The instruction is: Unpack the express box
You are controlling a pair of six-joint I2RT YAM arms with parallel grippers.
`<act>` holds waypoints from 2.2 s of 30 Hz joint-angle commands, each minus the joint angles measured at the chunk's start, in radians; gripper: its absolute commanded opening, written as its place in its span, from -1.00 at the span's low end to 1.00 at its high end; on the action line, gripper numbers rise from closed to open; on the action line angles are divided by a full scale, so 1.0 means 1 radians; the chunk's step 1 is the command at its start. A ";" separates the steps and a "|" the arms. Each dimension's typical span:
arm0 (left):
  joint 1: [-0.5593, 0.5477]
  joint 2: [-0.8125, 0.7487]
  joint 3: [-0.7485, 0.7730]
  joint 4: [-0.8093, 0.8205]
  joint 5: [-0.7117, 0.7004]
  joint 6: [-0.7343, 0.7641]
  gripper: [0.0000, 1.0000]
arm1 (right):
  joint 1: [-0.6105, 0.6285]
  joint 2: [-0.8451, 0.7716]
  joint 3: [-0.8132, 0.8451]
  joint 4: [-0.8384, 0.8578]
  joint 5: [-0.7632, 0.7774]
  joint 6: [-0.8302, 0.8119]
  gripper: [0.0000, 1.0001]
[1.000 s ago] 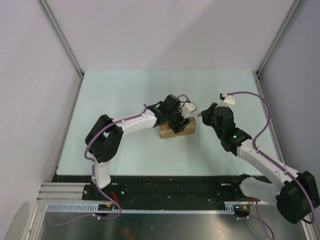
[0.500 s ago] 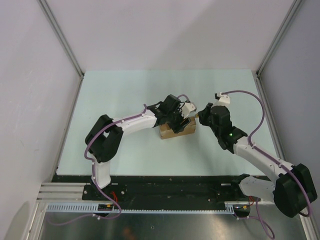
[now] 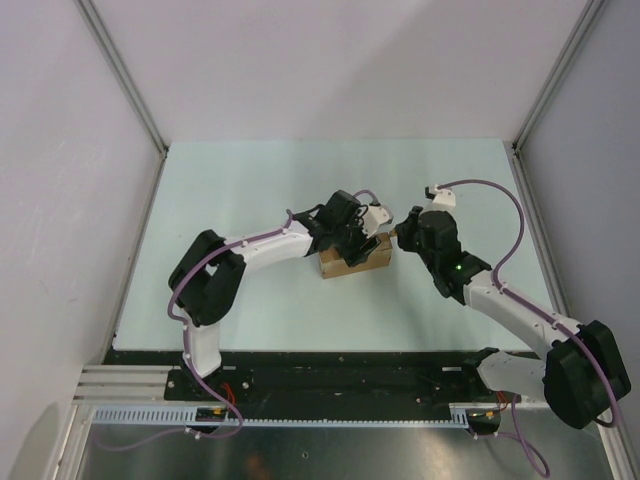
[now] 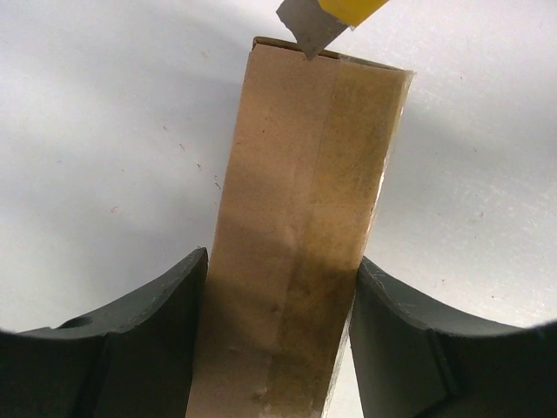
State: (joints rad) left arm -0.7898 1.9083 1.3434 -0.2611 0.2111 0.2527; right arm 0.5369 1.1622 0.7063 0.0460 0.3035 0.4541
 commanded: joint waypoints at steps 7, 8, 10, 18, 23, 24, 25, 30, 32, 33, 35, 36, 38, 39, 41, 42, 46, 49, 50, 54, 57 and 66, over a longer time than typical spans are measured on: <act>-0.005 0.006 -0.046 -0.058 -0.016 0.030 0.23 | 0.002 0.007 0.002 0.051 0.006 -0.044 -1.00; -0.006 0.008 -0.047 -0.055 -0.015 0.030 0.23 | 0.002 0.007 0.001 0.051 0.003 -0.043 -1.00; -0.006 0.006 -0.047 -0.058 -0.018 0.033 0.22 | 0.003 -0.002 0.002 0.051 0.000 -0.048 -1.00; -0.005 0.009 -0.047 -0.058 -0.015 0.033 0.22 | 0.003 -0.041 0.002 0.069 0.006 -0.069 -1.00; -0.005 0.009 -0.047 -0.056 -0.012 0.033 0.22 | 0.005 -0.019 0.002 0.063 -0.010 -0.066 -1.00; -0.005 0.011 -0.049 -0.058 -0.013 0.034 0.22 | 0.003 -0.015 0.002 0.063 -0.014 -0.065 -1.00; -0.006 0.011 -0.047 -0.056 -0.013 0.034 0.22 | 0.005 -0.007 0.002 0.063 -0.014 -0.065 -1.00; -0.005 0.011 -0.052 -0.056 -0.010 0.036 0.21 | 0.005 0.004 0.002 0.075 -0.009 -0.065 -1.00; -0.005 0.011 -0.052 -0.058 -0.010 0.036 0.21 | 0.003 0.005 0.001 0.078 -0.006 -0.063 -1.00; -0.005 0.009 -0.053 -0.058 -0.010 0.034 0.21 | 0.002 0.007 0.002 0.080 -0.004 -0.063 -1.00; -0.005 0.011 -0.052 -0.056 -0.009 0.036 0.21 | 0.002 0.011 0.002 0.080 -0.004 -0.060 -1.00; -0.006 0.009 -0.052 -0.056 -0.010 0.037 0.21 | 0.003 0.013 0.002 0.080 -0.004 -0.060 -1.00; -0.006 0.009 -0.052 -0.056 -0.009 0.040 0.21 | 0.002 0.017 0.002 0.075 0.000 -0.058 -1.00; -0.005 0.011 -0.052 -0.058 -0.009 0.039 0.21 | 0.002 0.017 0.002 0.072 0.002 -0.058 -1.00; -0.005 0.012 -0.053 -0.056 -0.007 0.037 0.21 | 0.002 0.019 0.002 0.069 0.005 -0.061 -1.00; -0.006 0.012 -0.053 -0.056 -0.006 0.037 0.21 | 0.002 0.016 0.001 0.066 0.011 -0.063 -1.00; -0.006 0.014 -0.053 -0.056 -0.001 0.037 0.20 | 0.003 0.014 0.002 0.064 0.016 -0.072 -1.00; -0.005 0.015 -0.052 -0.055 -0.001 0.039 0.21 | 0.002 0.011 0.002 0.066 0.014 -0.074 -1.00; -0.006 0.015 -0.052 -0.055 -0.001 0.037 0.21 | 0.003 0.010 0.001 0.064 0.019 -0.072 -1.00; -0.006 0.017 -0.053 -0.055 -0.003 0.039 0.21 | 0.002 0.002 0.001 0.064 0.022 -0.075 -1.00; -0.006 0.017 -0.053 -0.055 -0.003 0.039 0.21 | 0.002 -0.001 0.002 0.068 0.022 -0.083 -1.00; -0.006 0.018 -0.052 -0.056 -0.004 0.039 0.20 | 0.003 0.013 0.002 0.063 0.005 -0.084 -1.00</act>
State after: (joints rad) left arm -0.7898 1.9038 1.3296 -0.2447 0.2127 0.2710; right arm 0.5373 1.1755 0.7063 0.0807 0.3023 0.3866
